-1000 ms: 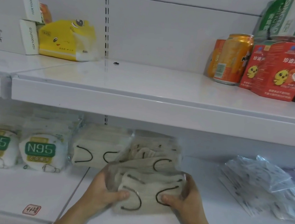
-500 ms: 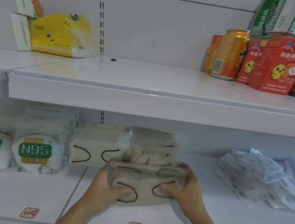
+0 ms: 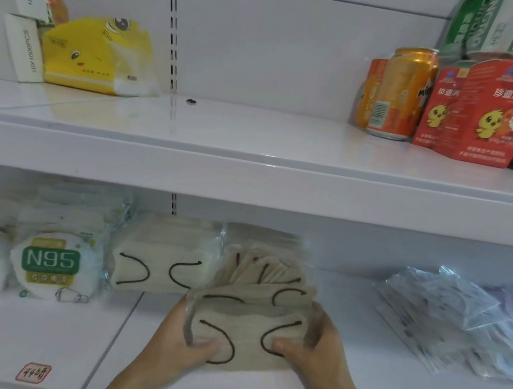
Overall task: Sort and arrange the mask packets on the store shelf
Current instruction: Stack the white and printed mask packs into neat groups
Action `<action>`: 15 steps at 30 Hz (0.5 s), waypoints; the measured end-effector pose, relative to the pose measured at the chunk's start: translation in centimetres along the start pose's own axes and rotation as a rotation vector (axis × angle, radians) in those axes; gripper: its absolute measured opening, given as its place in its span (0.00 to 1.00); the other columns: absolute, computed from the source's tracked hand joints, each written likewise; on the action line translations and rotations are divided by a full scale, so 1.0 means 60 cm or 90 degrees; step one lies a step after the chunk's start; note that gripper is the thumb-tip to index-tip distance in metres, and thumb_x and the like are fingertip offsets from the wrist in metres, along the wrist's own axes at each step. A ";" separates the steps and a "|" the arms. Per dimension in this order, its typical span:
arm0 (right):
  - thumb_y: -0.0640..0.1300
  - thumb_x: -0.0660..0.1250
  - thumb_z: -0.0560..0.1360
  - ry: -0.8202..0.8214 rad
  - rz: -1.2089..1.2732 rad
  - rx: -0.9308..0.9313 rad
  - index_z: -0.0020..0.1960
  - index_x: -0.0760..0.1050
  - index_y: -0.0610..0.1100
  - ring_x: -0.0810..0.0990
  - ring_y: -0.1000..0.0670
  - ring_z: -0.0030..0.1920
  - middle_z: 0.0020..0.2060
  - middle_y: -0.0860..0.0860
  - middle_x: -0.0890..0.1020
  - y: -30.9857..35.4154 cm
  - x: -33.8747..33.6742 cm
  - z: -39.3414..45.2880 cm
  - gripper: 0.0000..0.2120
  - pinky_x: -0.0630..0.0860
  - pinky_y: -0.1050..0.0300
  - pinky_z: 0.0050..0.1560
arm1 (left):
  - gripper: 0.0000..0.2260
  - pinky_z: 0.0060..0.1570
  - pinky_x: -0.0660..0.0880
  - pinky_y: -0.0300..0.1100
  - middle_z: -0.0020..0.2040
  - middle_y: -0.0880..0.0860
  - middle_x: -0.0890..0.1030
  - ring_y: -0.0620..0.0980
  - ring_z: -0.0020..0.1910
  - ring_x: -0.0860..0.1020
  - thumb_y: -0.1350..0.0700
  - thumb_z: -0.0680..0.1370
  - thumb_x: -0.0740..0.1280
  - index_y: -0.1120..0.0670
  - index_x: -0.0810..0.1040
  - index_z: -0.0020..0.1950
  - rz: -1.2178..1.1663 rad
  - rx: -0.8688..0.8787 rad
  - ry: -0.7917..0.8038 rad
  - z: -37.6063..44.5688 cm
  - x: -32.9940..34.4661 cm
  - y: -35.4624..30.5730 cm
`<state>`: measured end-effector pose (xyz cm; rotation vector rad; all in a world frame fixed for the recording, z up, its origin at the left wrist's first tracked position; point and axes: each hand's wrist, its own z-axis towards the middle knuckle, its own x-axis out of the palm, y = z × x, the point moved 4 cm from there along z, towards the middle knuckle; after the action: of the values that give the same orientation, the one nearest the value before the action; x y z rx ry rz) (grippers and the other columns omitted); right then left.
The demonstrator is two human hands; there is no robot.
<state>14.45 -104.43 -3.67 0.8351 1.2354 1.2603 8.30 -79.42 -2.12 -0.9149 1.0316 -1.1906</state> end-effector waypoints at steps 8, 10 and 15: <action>0.28 0.82 0.61 0.015 0.087 -0.003 0.61 0.74 0.50 0.84 0.57 0.54 0.53 0.59 0.85 0.036 0.013 -0.003 0.35 0.79 0.66 0.48 | 0.34 0.59 0.73 0.30 0.64 0.43 0.81 0.42 0.66 0.76 0.79 0.70 0.71 0.58 0.70 0.72 0.017 0.018 -0.038 0.004 -0.004 0.014; 0.47 0.85 0.58 -0.031 -0.013 -0.037 0.65 0.70 0.57 0.80 0.61 0.59 0.57 0.64 0.82 0.050 -0.006 -0.001 0.41 0.75 0.71 0.54 | 0.32 0.60 0.71 0.27 0.62 0.41 0.81 0.41 0.67 0.76 0.77 0.71 0.72 0.56 0.70 0.71 0.016 -0.009 -0.057 0.003 -0.010 0.027; 0.67 0.70 0.70 -0.031 -0.410 -0.353 0.74 0.61 0.61 0.67 0.59 0.72 0.72 0.61 0.69 0.215 -0.003 0.020 0.37 0.63 0.60 0.70 | 0.34 0.70 0.67 0.33 0.68 0.41 0.78 0.40 0.71 0.72 0.73 0.73 0.72 0.53 0.68 0.74 0.034 -0.018 -0.059 0.003 -0.010 0.026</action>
<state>12.71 -102.12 8.99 0.0447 0.9304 0.9591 8.86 -78.55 -3.47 -0.9495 0.9945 -1.0820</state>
